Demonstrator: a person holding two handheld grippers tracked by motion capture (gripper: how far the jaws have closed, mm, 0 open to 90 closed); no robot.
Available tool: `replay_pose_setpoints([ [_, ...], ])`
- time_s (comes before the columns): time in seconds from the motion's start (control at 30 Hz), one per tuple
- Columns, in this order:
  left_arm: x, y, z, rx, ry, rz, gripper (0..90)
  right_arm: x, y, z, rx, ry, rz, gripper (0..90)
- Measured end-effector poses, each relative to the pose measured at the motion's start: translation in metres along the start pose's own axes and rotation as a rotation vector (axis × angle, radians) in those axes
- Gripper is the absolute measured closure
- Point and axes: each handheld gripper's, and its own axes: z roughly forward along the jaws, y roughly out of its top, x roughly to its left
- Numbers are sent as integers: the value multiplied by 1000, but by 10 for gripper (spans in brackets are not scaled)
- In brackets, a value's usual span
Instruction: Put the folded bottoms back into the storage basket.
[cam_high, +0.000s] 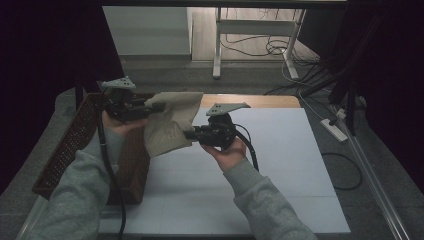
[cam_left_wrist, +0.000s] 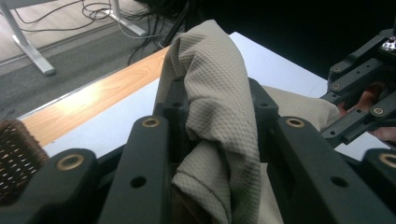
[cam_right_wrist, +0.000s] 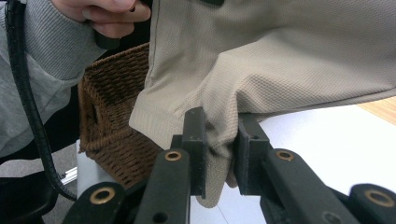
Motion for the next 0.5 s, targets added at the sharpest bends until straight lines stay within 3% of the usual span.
replay_pose_setpoints([
  [0.5,11,-4,-17,-2,34,-14,679,4,12,20,-3,24,-5,767],
])
